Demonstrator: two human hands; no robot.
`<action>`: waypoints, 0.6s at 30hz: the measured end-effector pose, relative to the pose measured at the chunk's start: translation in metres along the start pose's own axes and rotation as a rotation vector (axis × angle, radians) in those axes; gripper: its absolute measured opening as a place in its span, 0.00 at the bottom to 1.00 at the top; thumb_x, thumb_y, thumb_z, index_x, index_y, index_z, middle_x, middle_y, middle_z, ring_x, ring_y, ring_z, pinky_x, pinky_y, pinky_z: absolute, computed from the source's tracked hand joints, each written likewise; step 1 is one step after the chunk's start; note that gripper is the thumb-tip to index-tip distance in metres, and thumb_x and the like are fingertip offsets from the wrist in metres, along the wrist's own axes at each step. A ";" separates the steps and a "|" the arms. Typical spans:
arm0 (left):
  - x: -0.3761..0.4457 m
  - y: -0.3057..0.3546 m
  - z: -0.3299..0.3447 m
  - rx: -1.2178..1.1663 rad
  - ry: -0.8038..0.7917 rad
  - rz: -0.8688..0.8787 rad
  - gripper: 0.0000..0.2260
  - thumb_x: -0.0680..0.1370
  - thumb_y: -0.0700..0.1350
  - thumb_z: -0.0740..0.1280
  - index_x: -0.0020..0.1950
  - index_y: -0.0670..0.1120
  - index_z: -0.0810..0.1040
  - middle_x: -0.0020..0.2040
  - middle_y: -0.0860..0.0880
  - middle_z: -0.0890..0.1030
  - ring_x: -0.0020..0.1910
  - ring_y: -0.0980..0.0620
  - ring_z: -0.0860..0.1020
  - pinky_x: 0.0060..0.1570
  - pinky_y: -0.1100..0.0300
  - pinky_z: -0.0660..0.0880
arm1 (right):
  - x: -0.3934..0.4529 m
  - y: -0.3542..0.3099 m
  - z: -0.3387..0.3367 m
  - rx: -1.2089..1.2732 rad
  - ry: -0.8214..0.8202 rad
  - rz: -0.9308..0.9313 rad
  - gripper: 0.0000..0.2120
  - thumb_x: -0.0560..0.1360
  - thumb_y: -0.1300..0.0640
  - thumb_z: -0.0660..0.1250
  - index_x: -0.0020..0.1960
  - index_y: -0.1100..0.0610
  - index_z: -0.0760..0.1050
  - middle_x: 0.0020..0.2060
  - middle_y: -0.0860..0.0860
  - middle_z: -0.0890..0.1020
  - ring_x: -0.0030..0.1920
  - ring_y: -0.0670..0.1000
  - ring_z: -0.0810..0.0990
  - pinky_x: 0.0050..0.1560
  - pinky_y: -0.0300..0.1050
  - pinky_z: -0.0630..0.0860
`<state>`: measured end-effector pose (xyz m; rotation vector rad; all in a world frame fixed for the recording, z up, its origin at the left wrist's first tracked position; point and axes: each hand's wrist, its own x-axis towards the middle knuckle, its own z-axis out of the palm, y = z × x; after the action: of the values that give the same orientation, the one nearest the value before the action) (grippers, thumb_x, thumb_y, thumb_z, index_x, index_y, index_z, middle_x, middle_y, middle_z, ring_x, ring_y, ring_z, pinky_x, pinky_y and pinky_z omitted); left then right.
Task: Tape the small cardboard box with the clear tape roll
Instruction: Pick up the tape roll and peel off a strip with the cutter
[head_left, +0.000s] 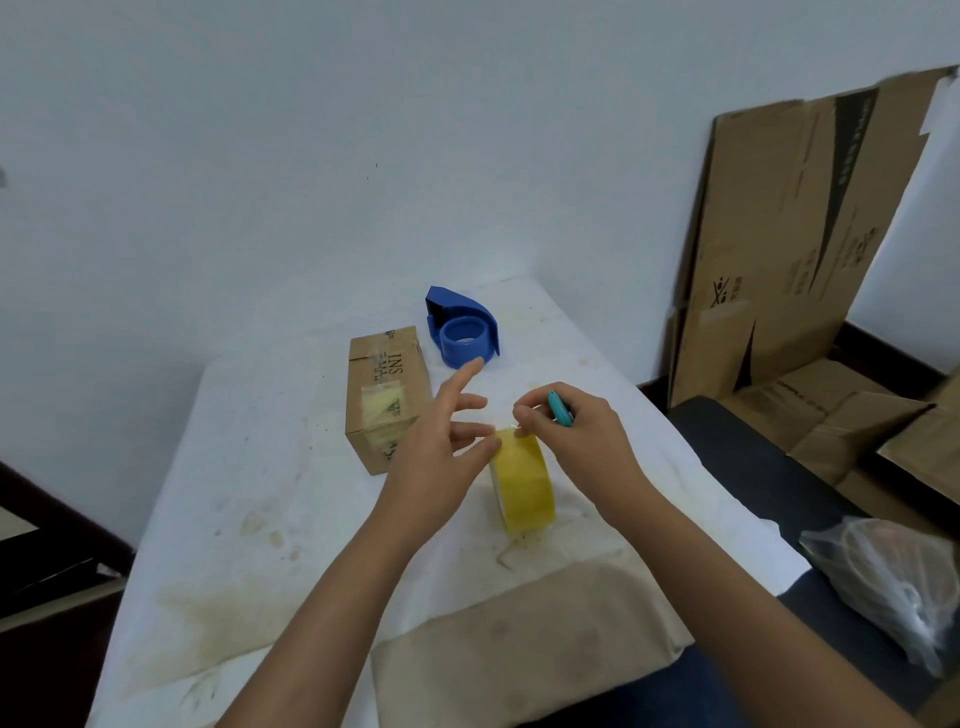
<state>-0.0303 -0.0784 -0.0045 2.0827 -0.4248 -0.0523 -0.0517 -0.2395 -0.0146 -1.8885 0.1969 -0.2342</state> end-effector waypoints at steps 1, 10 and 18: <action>0.000 0.000 0.001 -0.050 0.017 -0.037 0.29 0.77 0.44 0.70 0.73 0.63 0.63 0.57 0.58 0.77 0.52 0.61 0.80 0.53 0.64 0.78 | 0.001 -0.001 -0.001 0.001 -0.001 0.004 0.07 0.76 0.54 0.68 0.50 0.56 0.80 0.38 0.48 0.84 0.44 0.45 0.81 0.46 0.36 0.73; -0.005 -0.003 0.007 -0.135 0.087 -0.085 0.20 0.76 0.44 0.71 0.66 0.56 0.70 0.45 0.54 0.84 0.50 0.57 0.82 0.61 0.52 0.77 | 0.004 -0.006 -0.003 -0.050 -0.051 0.002 0.08 0.76 0.52 0.68 0.53 0.54 0.79 0.42 0.48 0.85 0.43 0.41 0.80 0.42 0.33 0.70; -0.002 -0.006 0.010 -0.135 0.060 -0.064 0.07 0.77 0.44 0.69 0.52 0.52 0.73 0.47 0.54 0.85 0.49 0.61 0.82 0.55 0.61 0.78 | 0.009 -0.007 -0.010 -0.125 -0.045 -0.063 0.09 0.76 0.55 0.69 0.56 0.51 0.76 0.39 0.47 0.85 0.47 0.46 0.81 0.46 0.29 0.71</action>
<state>-0.0324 -0.0833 -0.0145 1.9594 -0.3094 -0.0545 -0.0455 -0.2488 -0.0045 -2.0237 0.1238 -0.2266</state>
